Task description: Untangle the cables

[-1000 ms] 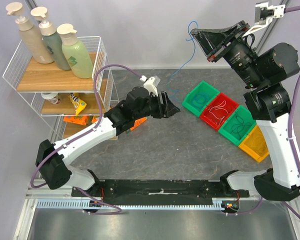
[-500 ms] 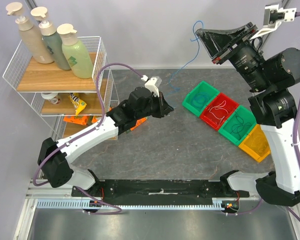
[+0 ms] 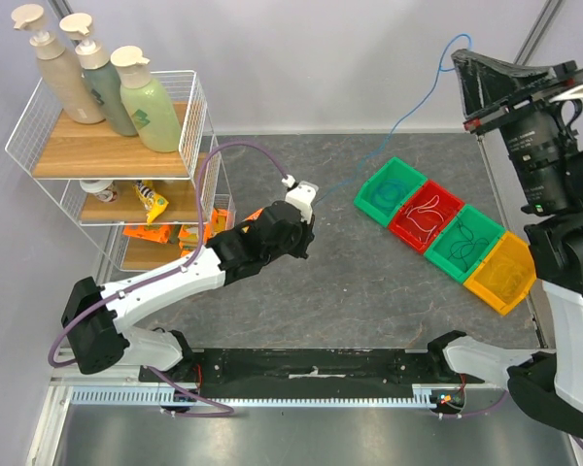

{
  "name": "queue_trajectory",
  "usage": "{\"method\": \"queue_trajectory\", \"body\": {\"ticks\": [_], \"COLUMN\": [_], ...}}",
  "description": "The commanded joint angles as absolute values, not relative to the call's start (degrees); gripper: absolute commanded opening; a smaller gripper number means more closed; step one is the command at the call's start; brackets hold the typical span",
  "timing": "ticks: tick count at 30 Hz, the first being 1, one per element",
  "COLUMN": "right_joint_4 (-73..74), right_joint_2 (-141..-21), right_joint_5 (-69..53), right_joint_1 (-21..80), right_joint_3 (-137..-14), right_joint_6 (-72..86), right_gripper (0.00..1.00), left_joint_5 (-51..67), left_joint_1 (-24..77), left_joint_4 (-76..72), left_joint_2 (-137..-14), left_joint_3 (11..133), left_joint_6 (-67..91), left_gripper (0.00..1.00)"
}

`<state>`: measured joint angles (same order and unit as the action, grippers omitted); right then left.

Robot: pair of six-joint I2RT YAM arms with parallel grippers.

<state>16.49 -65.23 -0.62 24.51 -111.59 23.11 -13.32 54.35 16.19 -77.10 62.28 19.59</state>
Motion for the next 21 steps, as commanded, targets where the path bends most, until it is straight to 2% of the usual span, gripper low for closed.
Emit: {"method": "queue_trajectory", "body": {"ticks": [1, 16, 21], "right_joint_4": [17.22, 20.92, 22.59], "right_joint_2": [-64.34, -63.28, -62.49], "right_joint_5": [5.7, 15.82, 14.07], "right_joint_1": [24.35, 24.26, 24.35], "right_joint_3": [-113.38, -115.31, -109.62], "right_joint_6": [17.41, 9.49, 11.95], "right_gripper": [0.0, 0.0, 0.0], "left_joint_5": [-17.23, -12.66, -11.43], "left_joint_1": [55.46, 58.36, 58.88], "left_joint_4": [16.43, 14.94, 17.4], "left_joint_2": [-74.97, -76.64, -78.92], "left_joint_3": [60.82, 59.32, 63.97], "left_joint_6": [14.15, 9.15, 6.94], "left_gripper": [0.02, 0.02, 0.02]}}
